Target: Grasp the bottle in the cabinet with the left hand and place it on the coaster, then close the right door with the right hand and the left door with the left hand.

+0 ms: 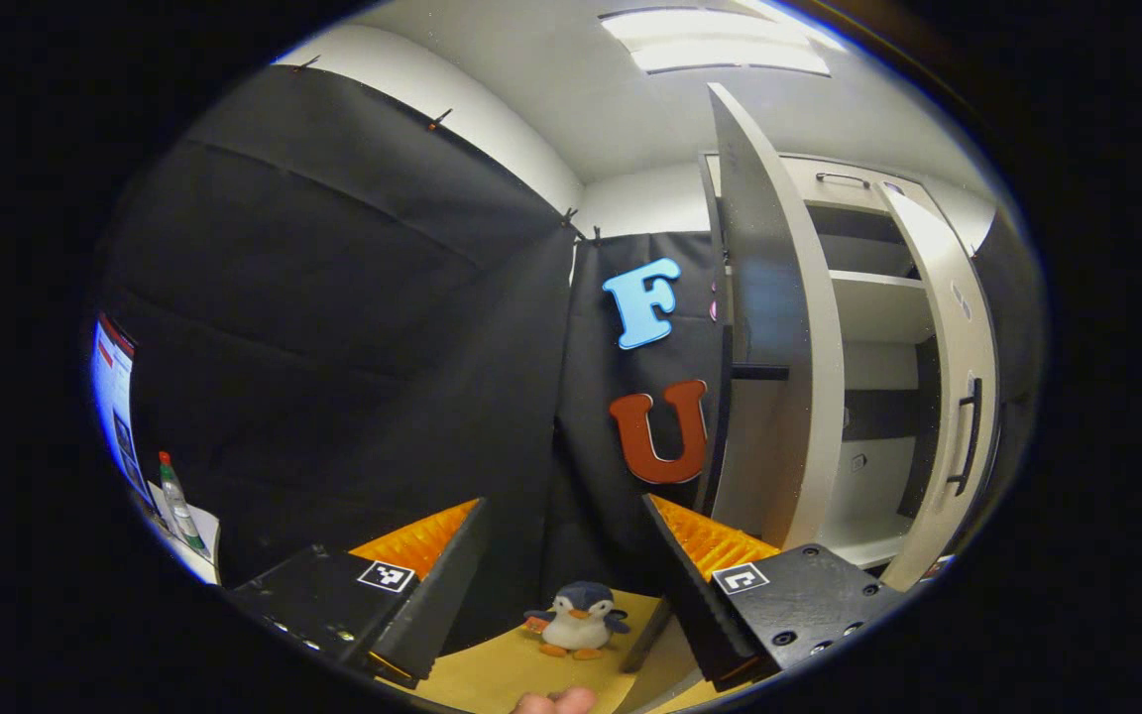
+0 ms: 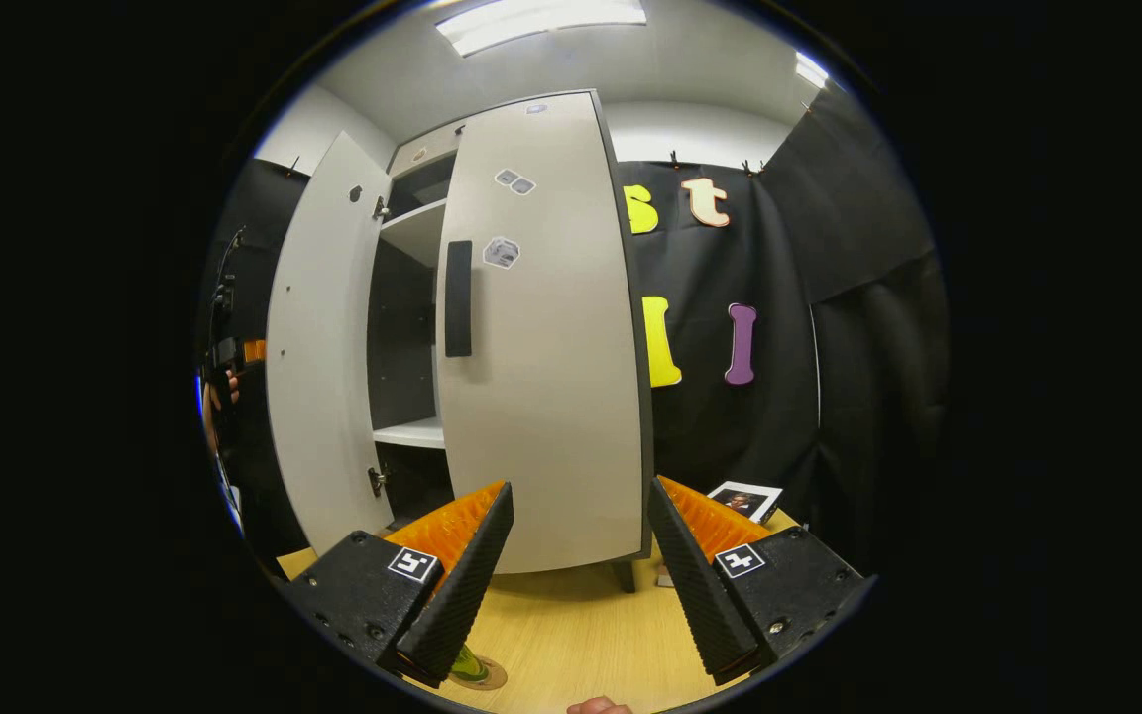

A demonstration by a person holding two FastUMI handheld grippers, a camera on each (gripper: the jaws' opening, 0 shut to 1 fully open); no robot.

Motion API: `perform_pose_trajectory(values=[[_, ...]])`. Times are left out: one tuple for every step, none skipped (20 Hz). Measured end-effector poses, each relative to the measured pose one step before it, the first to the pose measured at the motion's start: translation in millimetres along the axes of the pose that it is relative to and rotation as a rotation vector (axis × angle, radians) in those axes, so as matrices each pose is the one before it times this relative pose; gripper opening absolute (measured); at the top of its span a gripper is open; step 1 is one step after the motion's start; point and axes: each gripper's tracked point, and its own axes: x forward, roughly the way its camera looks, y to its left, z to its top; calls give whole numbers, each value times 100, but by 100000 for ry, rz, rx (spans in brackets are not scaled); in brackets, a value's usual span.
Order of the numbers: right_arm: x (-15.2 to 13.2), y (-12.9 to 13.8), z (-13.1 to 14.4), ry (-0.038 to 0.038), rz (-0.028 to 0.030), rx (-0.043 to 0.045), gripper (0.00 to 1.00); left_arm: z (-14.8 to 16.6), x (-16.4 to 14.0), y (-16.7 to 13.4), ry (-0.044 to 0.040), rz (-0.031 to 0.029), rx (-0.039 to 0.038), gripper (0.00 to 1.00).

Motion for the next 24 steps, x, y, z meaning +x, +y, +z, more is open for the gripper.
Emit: perform_pose_trajectory(values=[[-63,52,245,-427,59,-32,84,-51,-201,-1054,428,-3217,-819,93],[-141,77,225,-229,40,-499,84,-193,-402,-1129,705,-3177,-1083,93],[-213,-35,174,-149,-372,-686,84,-106,-145,-1294,562,-3748,-1154,93],[-304,-128,112,-162,-417,-669,84,-235,72,-1205,640,-3144,-1286,93],[-242,-199,175,-124,-613,-491,84,-283,-31,-1239,634,-2648,-1320,93],[-321,-187,126,-137,-679,-301,84,-360,74,-1323,479,-2945,-963,93],[-256,-216,170,-297,-753,-10,84,-21,233,-1327,447,-3929,-838,94],[-311,-200,196,-216,-718,52,84,-285,304,-1703,885,-4501,-344,99],[-249,-363,63,-186,-1021,59,84,-327,415,-1842,759,-5384,37,94],[-260,-282,118,-236,-1132,102,84,-235,362,-1643,442,-4907,-124,99],[-180,-313,122,-412,-1068,359,84,-162,343,-905,152,-2207,232,99],[-256,-205,14,-243,-859,493,84,86,344,-370,-138,-1395,632,95],[-297,-206,62,-114,-767,423,84,153,215,-522,-531,-1045,476,95],[-276,-168,-28,27,-773,175,84,8,44,-525,-629,-852,270,95],[-202,-115,2,-52,-638,17,84,5,-72,-437,-638,-544,422,95],[-169,-103,-17,70,-397,17,84,152,-101,-223,-639,-220,495,95],[-87,-10,44,73,-107,121,84,-41,-301,-262,-582,-269,241,95],[-43,35,18,-15,-115,269,84,-114,-381,-313,-599,-408,-481,99],[6,171,87,-82,302,386,84,-309,-58,-482,-319,-851,-1456,99],[65,255,-13,-14,584,376,84,-585,-397,-676,375,-1504,-1954,99],[63,360,71,61,718,255,84,-912,-435,-890,1548,-1824,-1467,99],[40,283,-12,168,949,166,84,-940,-535,-748,1396,-1161,-535,99],[84,362,114,68,1141,204,84,-987,-420,-406,1054,-128,-34,99],[93,495,-10,184,1386,228,84,-766,-511,-380,473,-127,222,100]])
